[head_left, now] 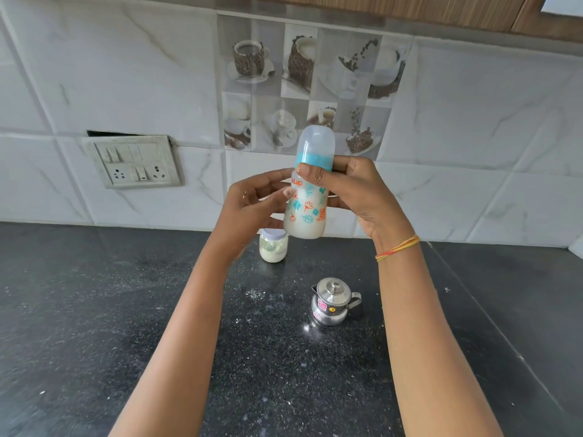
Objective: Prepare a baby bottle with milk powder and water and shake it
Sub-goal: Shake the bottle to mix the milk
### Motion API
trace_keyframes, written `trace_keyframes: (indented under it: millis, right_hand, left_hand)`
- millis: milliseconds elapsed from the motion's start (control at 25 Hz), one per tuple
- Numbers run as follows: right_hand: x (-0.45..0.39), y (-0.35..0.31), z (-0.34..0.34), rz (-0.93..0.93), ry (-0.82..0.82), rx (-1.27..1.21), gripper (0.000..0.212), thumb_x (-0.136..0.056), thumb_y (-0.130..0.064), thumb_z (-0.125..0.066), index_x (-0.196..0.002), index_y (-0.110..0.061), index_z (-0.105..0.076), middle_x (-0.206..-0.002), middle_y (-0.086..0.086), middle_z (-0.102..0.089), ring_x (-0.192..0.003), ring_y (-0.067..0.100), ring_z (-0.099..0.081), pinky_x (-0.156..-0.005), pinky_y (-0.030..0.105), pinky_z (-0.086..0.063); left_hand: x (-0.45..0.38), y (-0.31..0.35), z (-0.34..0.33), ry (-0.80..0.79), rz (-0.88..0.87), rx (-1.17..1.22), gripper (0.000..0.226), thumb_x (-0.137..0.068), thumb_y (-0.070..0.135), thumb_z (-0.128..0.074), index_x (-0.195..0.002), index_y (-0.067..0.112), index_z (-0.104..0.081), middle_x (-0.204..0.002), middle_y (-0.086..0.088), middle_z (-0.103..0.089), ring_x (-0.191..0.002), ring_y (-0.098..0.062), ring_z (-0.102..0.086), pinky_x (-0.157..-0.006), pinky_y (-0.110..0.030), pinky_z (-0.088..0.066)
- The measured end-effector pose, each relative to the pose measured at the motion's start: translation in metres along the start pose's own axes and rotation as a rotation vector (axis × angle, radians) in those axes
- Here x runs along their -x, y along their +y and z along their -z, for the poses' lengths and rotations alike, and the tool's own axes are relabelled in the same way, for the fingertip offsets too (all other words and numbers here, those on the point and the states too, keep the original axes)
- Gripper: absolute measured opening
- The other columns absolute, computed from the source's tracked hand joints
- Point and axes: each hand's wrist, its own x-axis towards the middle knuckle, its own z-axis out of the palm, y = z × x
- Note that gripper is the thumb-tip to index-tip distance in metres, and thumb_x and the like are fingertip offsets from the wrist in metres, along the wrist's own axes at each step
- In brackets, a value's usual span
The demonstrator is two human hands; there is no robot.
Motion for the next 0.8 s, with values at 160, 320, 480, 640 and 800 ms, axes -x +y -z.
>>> trace_keyframes:
  millis: [160,320,480,640,800]
  right_hand:
    - [-0.005,-0.001,0.004,0.009,-0.012,0.022,0.032,-0.079,-0.028,-0.076,-0.107,-0.013,-0.072,-0.101,0.0,-0.075,-0.091,0.012,-0.072,-0.073,0.026,-0.059]
    - [-0.009,0.001,0.007,0.013,-0.026,0.028,0.029,-0.079,-0.028,-0.076,-0.105,-0.015,-0.072,-0.101,-0.002,-0.075,-0.089,0.009,-0.072,-0.069,0.023,-0.059]
    - [-0.016,0.01,0.009,-0.001,-0.03,0.035,0.03,-0.079,-0.029,-0.076,-0.106,-0.015,-0.072,-0.103,-0.001,-0.074,-0.092,0.011,-0.071,-0.074,0.026,-0.059]
    - [-0.035,0.038,0.009,-0.039,-0.016,0.049,0.036,-0.076,-0.026,-0.079,-0.109,-0.012,-0.071,-0.103,0.003,-0.074,-0.093,0.015,-0.071,-0.077,0.03,-0.059]
    - [-0.064,0.094,0.006,-0.069,-0.002,0.12,0.031,-0.074,-0.026,-0.082,-0.1,-0.015,-0.071,-0.096,0.0,-0.072,-0.093,0.016,-0.069,-0.084,0.037,-0.058]
  left_hand:
    - [-0.003,0.0,-0.001,0.01,-0.001,-0.005,0.027,-0.091,0.011,-0.062,-0.115,0.021,-0.067,-0.105,-0.006,-0.075,-0.093,-0.027,-0.073,-0.075,-0.054,-0.059]
    - [-0.006,-0.001,-0.003,0.023,0.0,-0.021,0.026,-0.092,0.01,-0.062,-0.114,0.024,-0.068,-0.104,-0.004,-0.076,-0.094,-0.028,-0.073,-0.075,-0.056,-0.059]
    - [-0.012,-0.009,-0.003,0.018,0.014,-0.035,0.026,-0.092,0.009,-0.061,-0.111,0.026,-0.068,-0.101,-0.001,-0.076,-0.094,-0.025,-0.073,-0.073,-0.048,-0.061]
    - [-0.027,-0.035,0.001,-0.007,0.083,-0.056,0.028,-0.092,0.007,-0.062,-0.115,0.023,-0.066,-0.103,-0.006,-0.075,-0.097,-0.024,-0.072,-0.076,-0.043,-0.061]
    - [-0.053,-0.089,0.005,-0.011,0.194,-0.149,0.033,-0.091,0.0,-0.062,-0.123,0.01,-0.062,-0.11,-0.018,-0.071,-0.105,-0.031,-0.069,-0.086,-0.048,-0.057]
